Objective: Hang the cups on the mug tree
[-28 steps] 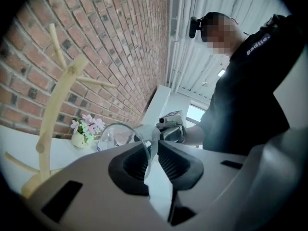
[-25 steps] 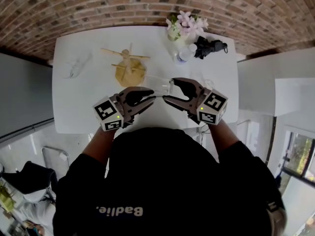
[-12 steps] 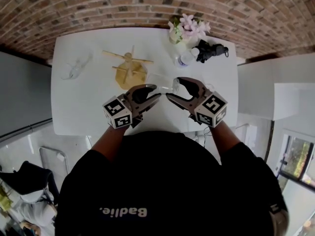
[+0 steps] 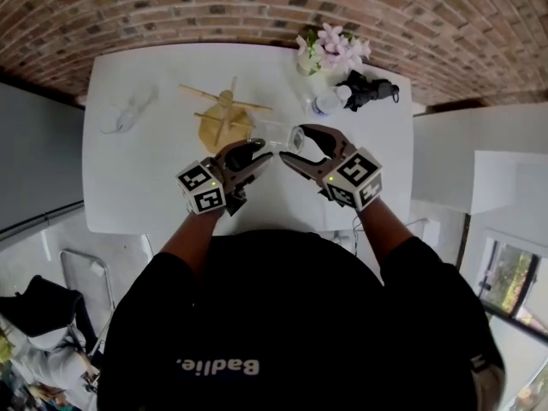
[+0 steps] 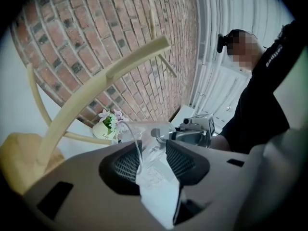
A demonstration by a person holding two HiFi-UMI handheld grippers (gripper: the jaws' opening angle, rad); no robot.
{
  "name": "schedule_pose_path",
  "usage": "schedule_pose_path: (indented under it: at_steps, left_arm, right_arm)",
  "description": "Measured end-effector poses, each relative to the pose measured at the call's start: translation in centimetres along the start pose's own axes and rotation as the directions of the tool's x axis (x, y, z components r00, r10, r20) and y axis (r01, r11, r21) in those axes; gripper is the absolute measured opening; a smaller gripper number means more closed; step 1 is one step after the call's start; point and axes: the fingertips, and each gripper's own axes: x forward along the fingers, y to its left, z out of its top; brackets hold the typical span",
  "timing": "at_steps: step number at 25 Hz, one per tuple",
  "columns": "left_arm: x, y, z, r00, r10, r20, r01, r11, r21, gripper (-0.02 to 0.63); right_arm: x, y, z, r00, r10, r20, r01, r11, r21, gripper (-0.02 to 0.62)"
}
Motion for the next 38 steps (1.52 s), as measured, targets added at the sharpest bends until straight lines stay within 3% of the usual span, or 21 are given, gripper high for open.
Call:
schedule_pose_path:
  at_steps: [28,38]
  left_arm:
    - [-2.8,5.0,-1.6,0.998,0.026,0.063,-0.022,0.998,-0.06,0.166]
    - [-3.5,6.3,-2.0,0.994,0.051,0.098,-0.046,0.998,-0.053,0.167]
  right_arm:
    - [5.5,-0.4,-1.7,0.998,-0.009,-0.069,0.007,1.0,-0.021,0.298]
    - [6.7,-0.5,-2.2,0.996,-0.021,-0.086,0.015,0.997,-0.072,0.299]
